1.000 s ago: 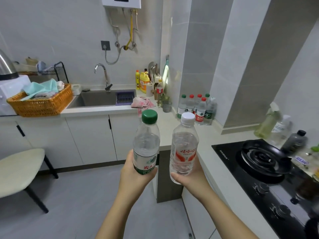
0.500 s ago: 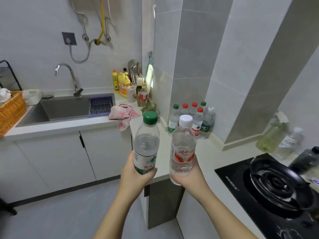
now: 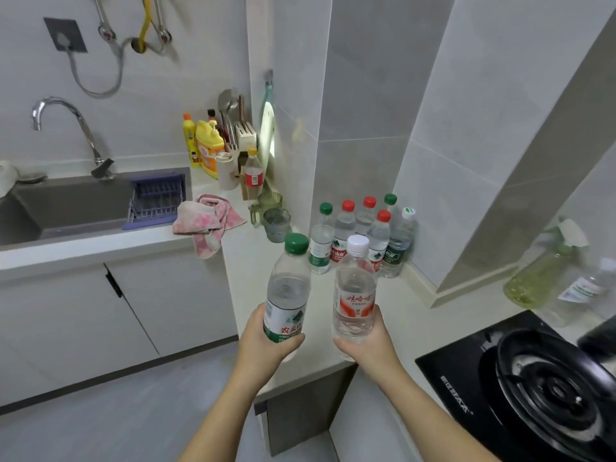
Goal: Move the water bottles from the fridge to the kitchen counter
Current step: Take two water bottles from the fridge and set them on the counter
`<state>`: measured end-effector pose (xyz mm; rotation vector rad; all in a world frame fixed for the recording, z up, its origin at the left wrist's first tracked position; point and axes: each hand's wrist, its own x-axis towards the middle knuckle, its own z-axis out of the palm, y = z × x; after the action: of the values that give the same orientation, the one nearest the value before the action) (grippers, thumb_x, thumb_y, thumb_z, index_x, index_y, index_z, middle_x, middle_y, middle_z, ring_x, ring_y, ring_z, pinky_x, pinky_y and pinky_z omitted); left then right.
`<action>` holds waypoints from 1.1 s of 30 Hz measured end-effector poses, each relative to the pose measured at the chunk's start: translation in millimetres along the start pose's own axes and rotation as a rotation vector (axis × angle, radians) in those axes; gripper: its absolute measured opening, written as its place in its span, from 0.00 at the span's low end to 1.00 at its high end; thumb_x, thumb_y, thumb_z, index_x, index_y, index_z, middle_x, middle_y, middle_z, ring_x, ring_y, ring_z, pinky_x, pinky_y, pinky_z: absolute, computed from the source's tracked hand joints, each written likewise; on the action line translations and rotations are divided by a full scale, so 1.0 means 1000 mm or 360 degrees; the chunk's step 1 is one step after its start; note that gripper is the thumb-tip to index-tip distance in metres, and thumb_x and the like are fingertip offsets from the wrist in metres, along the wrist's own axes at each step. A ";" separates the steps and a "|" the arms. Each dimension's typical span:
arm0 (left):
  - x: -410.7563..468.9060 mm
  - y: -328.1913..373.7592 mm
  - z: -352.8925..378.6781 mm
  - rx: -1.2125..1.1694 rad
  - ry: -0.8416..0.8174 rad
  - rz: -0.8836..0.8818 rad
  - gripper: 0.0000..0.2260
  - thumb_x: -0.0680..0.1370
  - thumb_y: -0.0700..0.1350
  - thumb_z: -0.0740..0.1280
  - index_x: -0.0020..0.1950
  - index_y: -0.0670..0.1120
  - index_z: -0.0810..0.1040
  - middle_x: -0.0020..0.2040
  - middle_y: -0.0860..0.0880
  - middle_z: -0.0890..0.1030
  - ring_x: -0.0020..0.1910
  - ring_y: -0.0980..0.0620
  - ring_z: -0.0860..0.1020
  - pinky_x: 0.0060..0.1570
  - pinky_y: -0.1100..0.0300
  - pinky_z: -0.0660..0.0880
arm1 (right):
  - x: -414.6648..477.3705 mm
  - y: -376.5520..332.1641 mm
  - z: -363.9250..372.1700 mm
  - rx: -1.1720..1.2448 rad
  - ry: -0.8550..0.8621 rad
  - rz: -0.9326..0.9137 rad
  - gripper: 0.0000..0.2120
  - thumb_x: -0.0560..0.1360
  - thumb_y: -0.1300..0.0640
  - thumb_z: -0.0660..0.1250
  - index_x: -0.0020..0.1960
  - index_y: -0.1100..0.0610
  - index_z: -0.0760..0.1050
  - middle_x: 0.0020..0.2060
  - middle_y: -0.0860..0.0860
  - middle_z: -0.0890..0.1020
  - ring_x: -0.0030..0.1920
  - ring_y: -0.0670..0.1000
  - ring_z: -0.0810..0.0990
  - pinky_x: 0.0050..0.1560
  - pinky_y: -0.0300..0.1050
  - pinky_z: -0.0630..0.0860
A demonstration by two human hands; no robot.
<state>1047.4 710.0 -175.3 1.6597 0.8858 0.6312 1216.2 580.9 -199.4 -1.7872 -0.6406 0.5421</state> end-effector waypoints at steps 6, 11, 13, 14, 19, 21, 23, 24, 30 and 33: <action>0.068 -0.007 0.060 0.0077 -0.0040 -0.0143 0.23 0.66 0.40 0.78 0.52 0.57 0.71 0.48 0.56 0.81 0.46 0.58 0.80 0.39 0.67 0.74 | 0.086 0.035 -0.021 -0.0016 -0.0027 0.0063 0.28 0.61 0.65 0.80 0.57 0.54 0.73 0.48 0.52 0.83 0.48 0.48 0.85 0.48 0.42 0.81; 0.114 -0.021 0.102 0.0076 0.0035 -0.0201 0.23 0.66 0.40 0.77 0.50 0.59 0.70 0.47 0.57 0.80 0.45 0.59 0.79 0.40 0.66 0.74 | 0.148 0.082 -0.019 -0.0042 -0.0128 0.0091 0.29 0.60 0.61 0.79 0.58 0.61 0.75 0.50 0.59 0.83 0.50 0.58 0.85 0.52 0.66 0.79; 0.129 -0.028 0.115 0.0055 0.0059 -0.0212 0.24 0.65 0.41 0.78 0.51 0.59 0.71 0.48 0.58 0.81 0.46 0.62 0.79 0.42 0.64 0.76 | 0.158 0.082 -0.015 -0.0017 -0.0115 0.0097 0.28 0.61 0.62 0.79 0.59 0.59 0.75 0.51 0.58 0.84 0.52 0.57 0.84 0.54 0.64 0.80; 0.136 -0.031 0.120 0.0048 0.0068 -0.0212 0.24 0.65 0.41 0.79 0.52 0.59 0.71 0.49 0.58 0.81 0.46 0.63 0.79 0.43 0.63 0.76 | 0.162 0.082 -0.013 0.0001 -0.0092 0.0098 0.28 0.61 0.62 0.79 0.59 0.59 0.75 0.51 0.57 0.84 0.52 0.57 0.84 0.55 0.61 0.80; 0.159 -0.042 0.138 0.0009 0.0080 -0.0182 0.26 0.66 0.42 0.79 0.56 0.58 0.72 0.52 0.59 0.80 0.48 0.66 0.78 0.44 0.68 0.75 | 0.175 0.083 -0.008 0.0130 -0.0019 0.0127 0.25 0.64 0.64 0.79 0.59 0.61 0.77 0.50 0.54 0.85 0.52 0.50 0.85 0.51 0.39 0.79; 0.165 -0.046 0.141 -0.0006 0.0085 -0.0178 0.27 0.66 0.41 0.79 0.56 0.61 0.71 0.52 0.60 0.80 0.49 0.65 0.78 0.44 0.71 0.74 | 0.179 0.083 -0.008 0.0112 0.0024 0.0117 0.25 0.62 0.61 0.79 0.57 0.57 0.77 0.49 0.50 0.85 0.50 0.45 0.84 0.49 0.34 0.77; 0.169 -0.051 0.141 0.0002 0.0078 -0.0178 0.27 0.66 0.40 0.78 0.56 0.63 0.71 0.53 0.61 0.80 0.50 0.65 0.78 0.44 0.71 0.74 | 0.184 0.087 -0.009 0.0082 0.0032 0.0145 0.26 0.62 0.62 0.80 0.58 0.55 0.77 0.50 0.47 0.85 0.50 0.42 0.84 0.50 0.34 0.77; 0.170 -0.053 0.140 0.0002 0.0075 -0.0176 0.27 0.67 0.40 0.78 0.56 0.63 0.71 0.54 0.61 0.80 0.50 0.65 0.78 0.45 0.70 0.74 | 0.186 0.090 -0.009 0.0071 0.0025 0.0156 0.26 0.62 0.61 0.80 0.58 0.55 0.77 0.50 0.47 0.85 0.51 0.43 0.84 0.51 0.35 0.77; 0.175 -0.059 0.139 -0.0029 0.0066 -0.0196 0.26 0.67 0.42 0.79 0.55 0.63 0.70 0.54 0.61 0.80 0.50 0.67 0.78 0.45 0.72 0.73 | 0.197 0.100 -0.012 0.0090 -0.0038 0.0219 0.27 0.63 0.62 0.79 0.60 0.57 0.77 0.51 0.51 0.86 0.53 0.48 0.84 0.52 0.39 0.79; 0.177 -0.059 0.135 0.0009 -0.0001 -0.0151 0.28 0.67 0.41 0.79 0.56 0.63 0.69 0.54 0.61 0.79 0.51 0.68 0.77 0.45 0.75 0.71 | 0.200 0.102 -0.014 0.0082 -0.0092 0.0205 0.26 0.65 0.69 0.78 0.61 0.58 0.75 0.53 0.51 0.85 0.54 0.49 0.84 0.51 0.37 0.77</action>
<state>1242.2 784.8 -273.6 1.6129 0.9609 0.5636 1390.8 678.7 -302.3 -1.7773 -0.5489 0.6940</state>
